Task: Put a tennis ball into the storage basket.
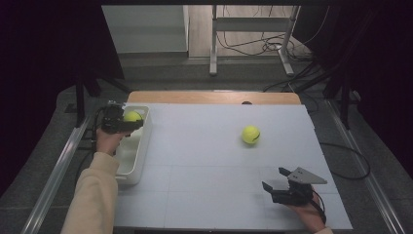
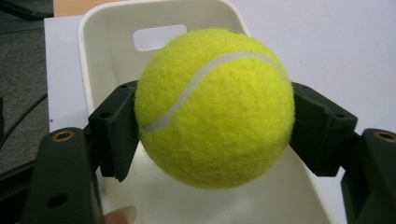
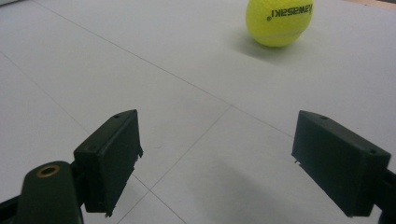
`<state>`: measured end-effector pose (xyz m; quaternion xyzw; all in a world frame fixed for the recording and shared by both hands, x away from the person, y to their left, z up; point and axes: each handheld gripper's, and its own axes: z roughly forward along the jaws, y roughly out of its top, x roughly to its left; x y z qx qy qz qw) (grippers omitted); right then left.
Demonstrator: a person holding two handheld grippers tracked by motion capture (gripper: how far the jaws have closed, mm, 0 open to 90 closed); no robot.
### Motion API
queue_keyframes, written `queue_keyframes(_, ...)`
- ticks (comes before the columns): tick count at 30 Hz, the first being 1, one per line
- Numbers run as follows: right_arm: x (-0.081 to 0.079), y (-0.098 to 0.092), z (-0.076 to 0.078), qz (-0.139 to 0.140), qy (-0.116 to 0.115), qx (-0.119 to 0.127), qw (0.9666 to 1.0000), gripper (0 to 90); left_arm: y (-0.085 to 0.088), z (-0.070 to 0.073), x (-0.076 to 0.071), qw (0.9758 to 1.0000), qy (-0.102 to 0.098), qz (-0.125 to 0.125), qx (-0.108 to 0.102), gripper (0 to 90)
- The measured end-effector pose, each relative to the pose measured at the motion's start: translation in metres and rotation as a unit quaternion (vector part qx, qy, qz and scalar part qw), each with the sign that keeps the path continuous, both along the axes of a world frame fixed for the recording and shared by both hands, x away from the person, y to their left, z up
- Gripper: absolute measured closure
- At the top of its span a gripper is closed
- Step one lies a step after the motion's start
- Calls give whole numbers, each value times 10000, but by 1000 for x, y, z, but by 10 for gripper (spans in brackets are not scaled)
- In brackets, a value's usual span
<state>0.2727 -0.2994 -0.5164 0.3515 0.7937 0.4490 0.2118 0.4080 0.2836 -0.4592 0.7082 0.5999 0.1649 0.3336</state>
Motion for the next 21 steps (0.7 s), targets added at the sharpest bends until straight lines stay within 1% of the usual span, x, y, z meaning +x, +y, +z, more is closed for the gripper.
queue_keyframes(2, 0, 0, 0, 6, 6, 0, 10000, 160, 2, 3, -1, 9999, -115, 75, -99, 174)
queue_keyframes(3, 0, 0, 0, 2, 6, 1, 10000, 160, 2, 4, -2, 9997, -149, 103, -189, 164)
queue_keyframes(4, 0, 0, 0, 1, 4, 1, 10000, 160, 3, 6, -3, 9996, -189, 74, -208, 157)
queue_keyframes(7, 0, 0, 0, 3, -1, 5, 10000, 159, 3, 9, -6, 9994, -275, 30, -204, 142)
queue_keyframes(10, 0, 0, 0, -2, -4, 13, 10000, 160, 2, 11, -9, 9993, -313, -19, -215, 129)
queue_keyframes(11, 0, 0, 0, -5, -5, 12, 10000, 160, 1, 12, -11, 9991, -374, -53, -187, 125)
queue_keyframes(13, 0, 0, 0, -4, -4, 8, 10000, 160, 0, 14, -14, 9988, -444, -70, -210, 127)
queue_keyframes(14, 0, 0, 0, -2, -3, 7, 10000, 160, -1, 17, -17, 9983, -524, -131, -222, 128)
queue_keyframes(17, 0, 0, 0, -6, -2, 4, 10000, 160, -3, 24, -23, 9965, -713, -245, -359, 132)
queue_keyframes(18, 0, 0, 0, -7, -3, 4, 10000, 159, -4, 25, -25, 9960, -758, -283, -374, 134)
queue_keyframes(19, 0, 0, 0, -7, -3, 4, 10000, 159, -4, 25, -25, 9960, -758, -283, -374, 137)
queue_keyframes(21, 0, 0, 0, -7, -4, 7, 10000, 160, -8, 27, -30, 9942, -867, -405, -500, 144)
